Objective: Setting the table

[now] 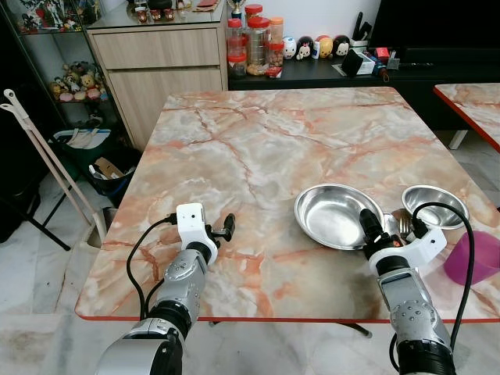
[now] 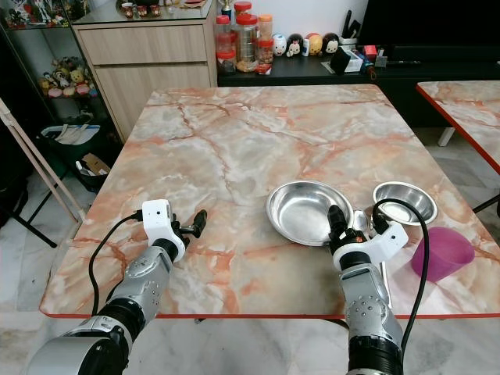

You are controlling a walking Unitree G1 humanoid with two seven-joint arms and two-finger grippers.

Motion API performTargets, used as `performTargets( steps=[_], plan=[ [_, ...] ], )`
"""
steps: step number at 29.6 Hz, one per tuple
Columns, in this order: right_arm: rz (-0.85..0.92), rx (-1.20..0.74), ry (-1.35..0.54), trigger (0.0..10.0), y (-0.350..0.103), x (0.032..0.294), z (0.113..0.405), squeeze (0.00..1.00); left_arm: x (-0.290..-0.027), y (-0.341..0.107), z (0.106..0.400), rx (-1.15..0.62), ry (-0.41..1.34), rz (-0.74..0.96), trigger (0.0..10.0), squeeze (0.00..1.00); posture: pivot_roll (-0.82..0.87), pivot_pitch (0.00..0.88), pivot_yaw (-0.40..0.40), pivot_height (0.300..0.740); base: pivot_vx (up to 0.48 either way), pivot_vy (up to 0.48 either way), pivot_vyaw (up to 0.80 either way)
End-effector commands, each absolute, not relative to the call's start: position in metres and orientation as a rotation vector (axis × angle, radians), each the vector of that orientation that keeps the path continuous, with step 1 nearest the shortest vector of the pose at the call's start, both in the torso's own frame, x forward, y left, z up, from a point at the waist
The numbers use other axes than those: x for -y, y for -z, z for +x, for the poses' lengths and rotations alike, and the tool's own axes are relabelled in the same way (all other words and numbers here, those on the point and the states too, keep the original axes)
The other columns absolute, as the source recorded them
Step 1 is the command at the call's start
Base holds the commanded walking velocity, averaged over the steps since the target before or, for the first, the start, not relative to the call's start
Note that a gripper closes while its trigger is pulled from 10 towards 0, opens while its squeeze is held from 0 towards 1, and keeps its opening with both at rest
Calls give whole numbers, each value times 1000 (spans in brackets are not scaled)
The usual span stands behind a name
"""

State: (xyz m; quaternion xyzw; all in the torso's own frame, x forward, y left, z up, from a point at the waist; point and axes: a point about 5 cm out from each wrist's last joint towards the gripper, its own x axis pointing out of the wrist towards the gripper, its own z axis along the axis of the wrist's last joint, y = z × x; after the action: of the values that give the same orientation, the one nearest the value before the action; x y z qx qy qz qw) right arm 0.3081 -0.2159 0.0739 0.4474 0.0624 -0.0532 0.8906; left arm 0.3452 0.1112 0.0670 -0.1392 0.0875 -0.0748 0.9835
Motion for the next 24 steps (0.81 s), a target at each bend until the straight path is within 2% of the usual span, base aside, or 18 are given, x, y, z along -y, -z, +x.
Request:
performTargets(
  steps=[1, 2, 3, 4, 5, 9, 10, 12, 14, 15, 18, 22, 23, 24],
  plan=[
    [933, -111, 112, 6588, -78, 218, 311, 0, -114, -68, 347, -184, 141, -270, 10000, 0, -49, 0, 4, 740, 0, 0, 0],
    [934, -110, 112, 4667, -78, 218, 311, 0, -114, -68, 347, -184, 141, -271, 10000, 0, -49, 0, 4, 740, 0, 0, 0],
    [934, -109, 112, 4667, -78, 218, 311, 0, -115, -68, 347, -184, 140, -271, 10000, 0, -49, 0, 4, 740, 0, 0, 0],
    [933, -108, 112, 2588, -78, 218, 311, 0, -115, -68, 347, -185, 140, -271, 10000, 0, -53, 0, 5, 740, 0, 0, 0],
    [932, -107, 113, 3098, -79, 219, 311, 0, -114, -68, 347, -185, 140, -272, 10000, 0, -53, 0, 5, 740, 0, 0, 0],
    [931, -108, 116, 3412, -78, 220, 311, 0, -114, -68, 347, -186, 140, -273, 10000, 0, -55, 0, 4, 740, 0, 0, 0],
    [931, -108, 117, 4157, -78, 220, 311, 0, -114, -68, 347, -185, 140, -274, 10000, 0, -55, 0, 5, 740, 0, 0, 0],
    [931, -108, 117, 4235, -79, 220, 311, 0, -114, -68, 348, -184, 140, -274, 10000, 0, -56, 0, 5, 740, 0, 0, 0],
    [931, -106, 116, 3922, -79, 220, 312, 0, -114, -68, 348, -183, 138, -274, 10000, 0, -56, 0, 5, 740, 0, 0, 0],
    [931, -105, 116, 3451, -79, 220, 312, 0, -114, -68, 348, -183, 138, -273, 10000, 0, -56, 0, 6, 740, 0, 0, 0],
    [930, -106, 117, 3765, -79, 220, 311, 0, -116, -69, 348, -182, 135, -272, 10000, 0, -57, 0, 8, 740, 0, 0, 0],
    [930, -106, 117, 3529, -79, 220, 310, 0, -117, -69, 348, -181, 135, -270, 10000, 0, -60, 0, 11, 740, 0, 0, 0],
    [931, -107, 118, 1686, -78, 220, 310, 0, -117, -68, 348, -181, 135, -269, 10000, 0, -61, 0, 11, 740, 0, 0, 0],
    [931, -107, 118, 1686, -78, 220, 310, 0, -117, -68, 348, -181, 135, -268, 10000, 0, -61, 0, 11, 740, 0, 0, 0]
  ],
)
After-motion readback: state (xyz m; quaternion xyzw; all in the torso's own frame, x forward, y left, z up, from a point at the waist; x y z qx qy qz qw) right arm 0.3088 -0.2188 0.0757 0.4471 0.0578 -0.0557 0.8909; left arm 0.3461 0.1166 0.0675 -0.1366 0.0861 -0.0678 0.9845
